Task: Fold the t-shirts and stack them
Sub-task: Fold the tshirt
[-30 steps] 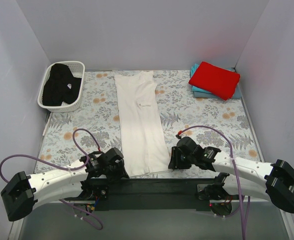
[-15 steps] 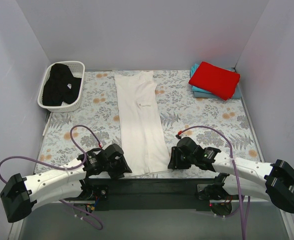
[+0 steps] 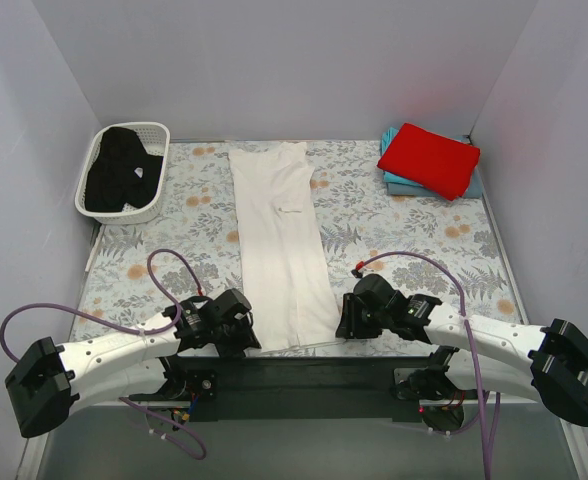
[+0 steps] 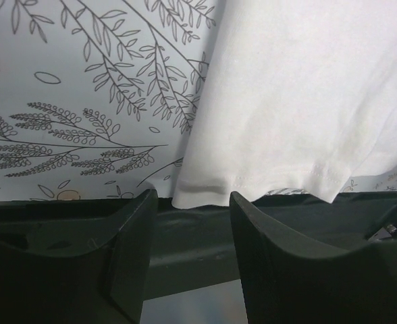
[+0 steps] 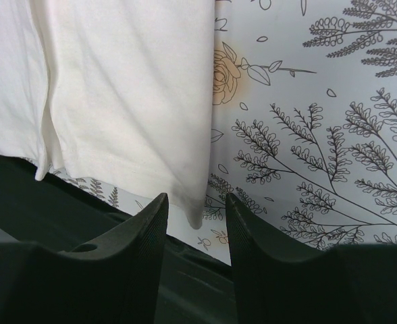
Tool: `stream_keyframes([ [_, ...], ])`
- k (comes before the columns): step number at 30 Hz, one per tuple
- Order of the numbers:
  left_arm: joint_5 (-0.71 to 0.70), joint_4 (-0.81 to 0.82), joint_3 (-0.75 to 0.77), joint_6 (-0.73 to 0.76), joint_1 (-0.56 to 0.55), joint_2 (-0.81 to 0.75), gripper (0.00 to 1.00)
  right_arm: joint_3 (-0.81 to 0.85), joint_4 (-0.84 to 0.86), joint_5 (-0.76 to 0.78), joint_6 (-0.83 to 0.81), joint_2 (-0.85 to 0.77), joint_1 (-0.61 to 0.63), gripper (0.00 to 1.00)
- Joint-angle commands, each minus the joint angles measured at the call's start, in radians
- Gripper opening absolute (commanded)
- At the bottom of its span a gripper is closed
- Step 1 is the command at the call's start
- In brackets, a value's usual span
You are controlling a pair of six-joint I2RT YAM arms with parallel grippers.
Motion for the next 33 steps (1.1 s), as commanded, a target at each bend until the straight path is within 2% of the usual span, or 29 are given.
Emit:
stream_keyframes([
  [1, -0.045, 0.051, -0.029, -0.129, -0.001, 0.000, 0.45, -0.015, 0.008, 0.001, 0.008, -0.002, -0.001, 0.46],
  [11, -0.059, 0.087, -0.020, -0.099, -0.001, 0.078, 0.39, -0.018, 0.019, -0.004, 0.014, 0.002, -0.001, 0.46],
  [14, -0.053, 0.091, -0.031, -0.096, -0.001, 0.075, 0.32, -0.024, 0.025, -0.004, 0.019, -0.002, -0.003, 0.46],
  [15, -0.050, 0.094, -0.031, -0.090, -0.001, 0.072, 0.26, -0.024, 0.030, -0.004, 0.019, 0.000, -0.003, 0.46],
  [18, -0.037, 0.113, -0.023, -0.060, -0.001, 0.068, 0.21, -0.023, 0.042, -0.004, 0.017, 0.012, -0.001, 0.45],
  [21, -0.019, 0.122, -0.011, -0.035, -0.001, 0.080, 0.13, -0.015, 0.054, -0.036, 0.014, 0.023, -0.001, 0.40],
  [22, -0.014, 0.122, -0.003, -0.032, -0.001, 0.081, 0.04, -0.015, 0.057, -0.037, 0.014, 0.026, -0.001, 0.34],
  [23, -0.007, 0.122, -0.002, -0.029, -0.001, 0.084, 0.00, -0.013, 0.057, -0.043, 0.011, 0.028, -0.001, 0.28],
  [24, 0.006, 0.120, 0.000, -0.027, -0.003, 0.086, 0.00, -0.013, 0.059, -0.047, 0.008, 0.031, -0.003, 0.23],
  [25, 0.012, 0.122, 0.000, -0.026, -0.006, 0.086, 0.00, -0.015, 0.059, -0.051, 0.007, 0.031, -0.001, 0.14],
  [28, 0.027, 0.119, -0.002, -0.033, -0.032, 0.075, 0.00, -0.027, 0.054, -0.063, 0.017, 0.012, 0.015, 0.03],
  [33, 0.009, 0.080, 0.015, -0.093, -0.131, 0.066, 0.00, -0.044, 0.016, -0.042, 0.053, -0.066, 0.080, 0.01],
])
